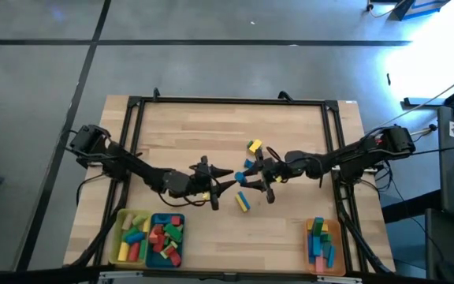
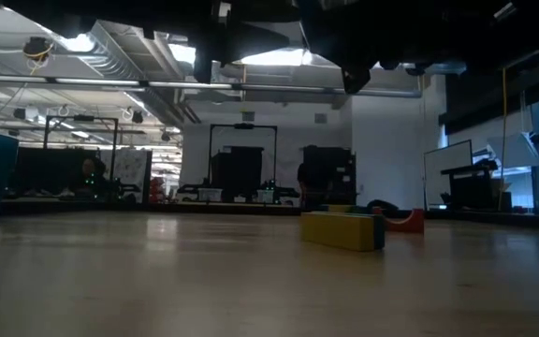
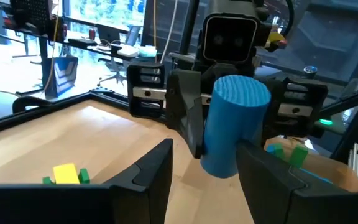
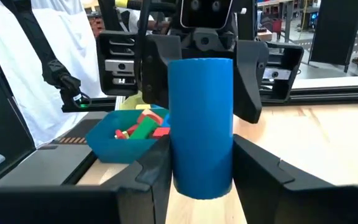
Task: Sort blocks by size
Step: Put the blue cylindrical block into the yellow bin
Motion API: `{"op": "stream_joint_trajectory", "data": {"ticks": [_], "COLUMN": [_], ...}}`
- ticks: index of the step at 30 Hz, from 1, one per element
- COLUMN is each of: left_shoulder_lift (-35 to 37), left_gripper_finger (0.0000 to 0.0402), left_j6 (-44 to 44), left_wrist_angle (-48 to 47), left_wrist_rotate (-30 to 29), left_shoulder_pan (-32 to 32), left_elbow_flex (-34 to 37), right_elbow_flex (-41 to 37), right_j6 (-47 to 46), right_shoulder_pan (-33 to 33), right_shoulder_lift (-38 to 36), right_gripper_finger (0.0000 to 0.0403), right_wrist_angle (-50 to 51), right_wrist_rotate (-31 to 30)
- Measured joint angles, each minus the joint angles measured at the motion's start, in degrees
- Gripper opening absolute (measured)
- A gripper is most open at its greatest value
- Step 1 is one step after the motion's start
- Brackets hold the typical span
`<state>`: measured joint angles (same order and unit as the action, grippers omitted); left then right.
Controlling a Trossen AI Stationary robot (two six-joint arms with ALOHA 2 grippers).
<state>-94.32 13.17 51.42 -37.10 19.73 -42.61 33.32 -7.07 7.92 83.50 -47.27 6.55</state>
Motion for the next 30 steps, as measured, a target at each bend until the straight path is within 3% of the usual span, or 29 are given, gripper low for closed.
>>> {"op": "stream_joint_trajectory", "data": {"ticks": [7, 19, 30], "left_shoulder_lift": [0.04, -0.62, -2.95], "left_gripper_finger": [0.0157, 0.0157, 0.0156], "left_j6": [-3.37, -3.37, -12.64], "left_wrist_angle": [0.44, 0.74, 0.61], "left_wrist_rotate": [6.27, 9.23, 10.28], "left_shoulder_pan": [0.04, -2.73, -2.97], "left_elbow_flex": [-0.11, -1.27, -5.57], "right_elbow_flex": [0.0, 0.9, 1.66], "right_j6": [1.04, 3.08, 4.44], "right_shoulder_pan": [-0.02, 0.0, 0.0], "right_shoulder_lift": [0.02, 0.02, 0.02], "right_gripper_finger": [0.0143, 0.0143, 0.0143], "right_wrist_angle": [0.77, 0.42, 0.79], "right_wrist_rotate": [-1.57, -0.83, -1.42]}}
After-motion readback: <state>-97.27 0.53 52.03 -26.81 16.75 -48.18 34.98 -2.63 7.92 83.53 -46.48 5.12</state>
